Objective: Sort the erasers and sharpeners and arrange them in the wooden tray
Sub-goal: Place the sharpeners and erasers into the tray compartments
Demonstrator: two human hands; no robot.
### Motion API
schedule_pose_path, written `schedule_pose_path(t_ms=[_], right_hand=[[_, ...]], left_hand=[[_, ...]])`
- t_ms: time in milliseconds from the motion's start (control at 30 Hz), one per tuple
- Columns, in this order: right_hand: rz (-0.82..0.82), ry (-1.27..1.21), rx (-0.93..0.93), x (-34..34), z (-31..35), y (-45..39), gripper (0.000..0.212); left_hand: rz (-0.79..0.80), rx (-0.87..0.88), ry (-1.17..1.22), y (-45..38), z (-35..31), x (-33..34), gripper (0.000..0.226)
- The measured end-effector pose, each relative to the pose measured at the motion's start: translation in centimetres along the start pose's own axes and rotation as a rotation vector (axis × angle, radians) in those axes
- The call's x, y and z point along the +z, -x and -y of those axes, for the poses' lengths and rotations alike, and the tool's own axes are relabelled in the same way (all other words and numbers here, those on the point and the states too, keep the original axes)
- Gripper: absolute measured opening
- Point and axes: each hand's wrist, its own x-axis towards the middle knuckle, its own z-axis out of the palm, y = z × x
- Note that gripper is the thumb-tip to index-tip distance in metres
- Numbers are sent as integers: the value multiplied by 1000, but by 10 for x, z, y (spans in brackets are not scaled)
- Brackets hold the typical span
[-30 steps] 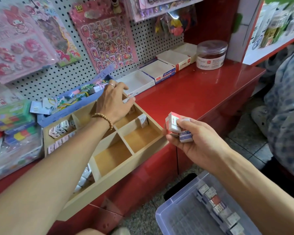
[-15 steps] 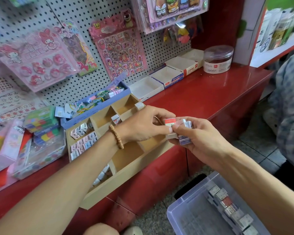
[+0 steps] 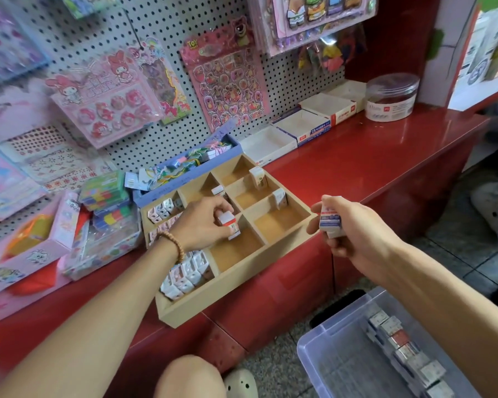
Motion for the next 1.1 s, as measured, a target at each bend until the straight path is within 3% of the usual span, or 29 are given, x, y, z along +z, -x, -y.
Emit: schedule_pose_path(t_ms=[167, 533, 800, 933, 1033, 1100], right_hand=[[55, -177, 66, 0, -1, 5, 23], [151, -261, 7, -1, -2, 4, 11], [160, -343, 36, 3, -4, 5, 13], [191, -403, 22, 4, -1, 7, 17], [215, -406, -12, 5, 0, 8, 16], [220, -388, -37, 6, 1, 10, 14]], left_hand=[[-59, 48, -99, -4, 0, 21, 30], [-201, 121, -94, -5, -9, 35, 28], [-146, 85, -146, 3, -15, 19, 33], [-251, 197, 93, 23, -39, 16, 17], [-186, 237, 332, 44, -69, 21, 30], [-174, 231, 362, 52, -83, 29, 38]])
